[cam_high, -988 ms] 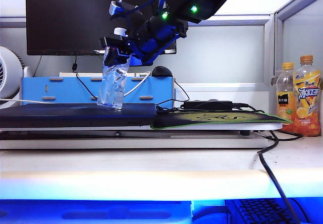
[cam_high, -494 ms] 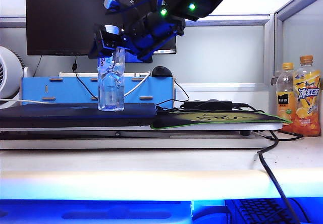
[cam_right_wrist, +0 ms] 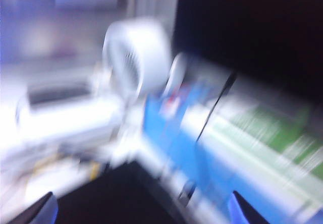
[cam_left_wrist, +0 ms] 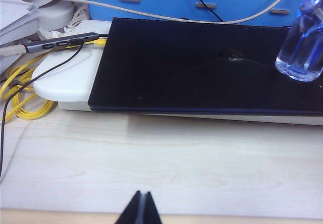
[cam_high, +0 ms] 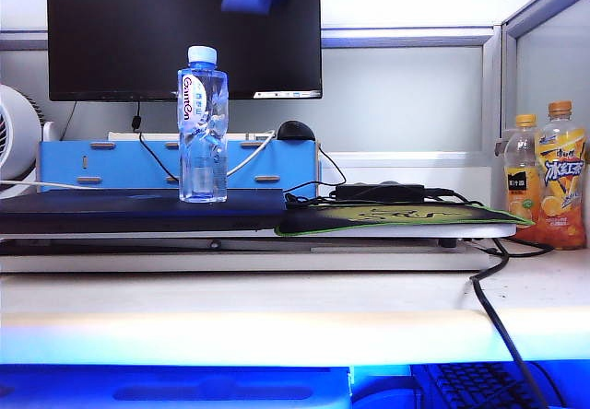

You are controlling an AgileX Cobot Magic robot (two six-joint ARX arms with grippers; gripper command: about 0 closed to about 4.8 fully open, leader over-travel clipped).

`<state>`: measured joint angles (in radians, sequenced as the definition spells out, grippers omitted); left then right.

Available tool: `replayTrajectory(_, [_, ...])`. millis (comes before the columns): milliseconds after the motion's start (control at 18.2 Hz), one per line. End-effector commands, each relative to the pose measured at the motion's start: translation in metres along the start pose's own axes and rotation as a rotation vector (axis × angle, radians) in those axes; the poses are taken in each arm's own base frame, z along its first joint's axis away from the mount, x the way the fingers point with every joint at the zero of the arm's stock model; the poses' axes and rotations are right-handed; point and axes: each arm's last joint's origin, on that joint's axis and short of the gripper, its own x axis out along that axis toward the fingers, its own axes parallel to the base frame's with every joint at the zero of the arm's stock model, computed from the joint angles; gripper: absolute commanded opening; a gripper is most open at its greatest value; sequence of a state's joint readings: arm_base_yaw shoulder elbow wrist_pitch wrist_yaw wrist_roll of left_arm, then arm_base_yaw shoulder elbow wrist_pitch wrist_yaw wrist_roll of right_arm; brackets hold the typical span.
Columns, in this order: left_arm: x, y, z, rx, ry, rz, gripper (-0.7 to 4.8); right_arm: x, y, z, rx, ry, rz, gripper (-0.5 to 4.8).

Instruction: Pick up the mineral water bottle and place it on the laptop.

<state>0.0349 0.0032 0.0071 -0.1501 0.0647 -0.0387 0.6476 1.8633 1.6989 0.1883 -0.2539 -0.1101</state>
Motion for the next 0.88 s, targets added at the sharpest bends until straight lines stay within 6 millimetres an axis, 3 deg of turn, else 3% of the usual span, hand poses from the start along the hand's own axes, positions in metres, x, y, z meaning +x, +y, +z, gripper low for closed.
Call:
replayTrajectory(55, [0.000, 0.000, 0.000, 0.001, 0.000, -0.002, -0.02, -0.043, 0.002, 0.066, -0.040, -0.163, -0.100, 4.79])
replayTrajectory(274, [0.000, 0.000, 0.000, 0.001, 0.000, -0.003, -0.02, -0.133, 0.013, 0.150, -0.068, -0.372, -0.222, 4.79])
replayTrajectory(439, [0.000, 0.000, 0.000, 0.001, 0.000, -0.002, -0.02, -0.196, 0.024, 0.184, -0.121, -0.410, -0.281, 4.79])
replayTrajectory(494, [0.000, 0.000, 0.000, 0.001, 0.000, -0.003, -0.02, -0.220, 0.029, 0.193, -0.151, -0.406, -0.315, 4.22])
replayTrajectory(604, [0.000, 0.000, 0.000, 0.002, -0.001, -0.003, -0.02, -0.258, 0.036, 0.203, -0.208, -0.395, -0.354, 1.38])
replayTrajectory(659, [0.000, 0.000, 0.000, 0.001, 0.000, -0.003, -0.02, -0.278, 0.041, 0.207, -0.239, -0.388, -0.366, 0.76])
replayTrajectory(714, [0.000, 0.000, 0.000, 0.001, 0.000, -0.003, -0.02, -0.304, 0.047, 0.211, -0.262, -0.385, -0.380, 0.76])
replayTrajectory(878, [0.000, 0.000, 0.000, 0.001, 0.000, -0.003, -0.02, -0.358, 0.058, 0.215, -0.256, -0.388, -0.494, 0.71])
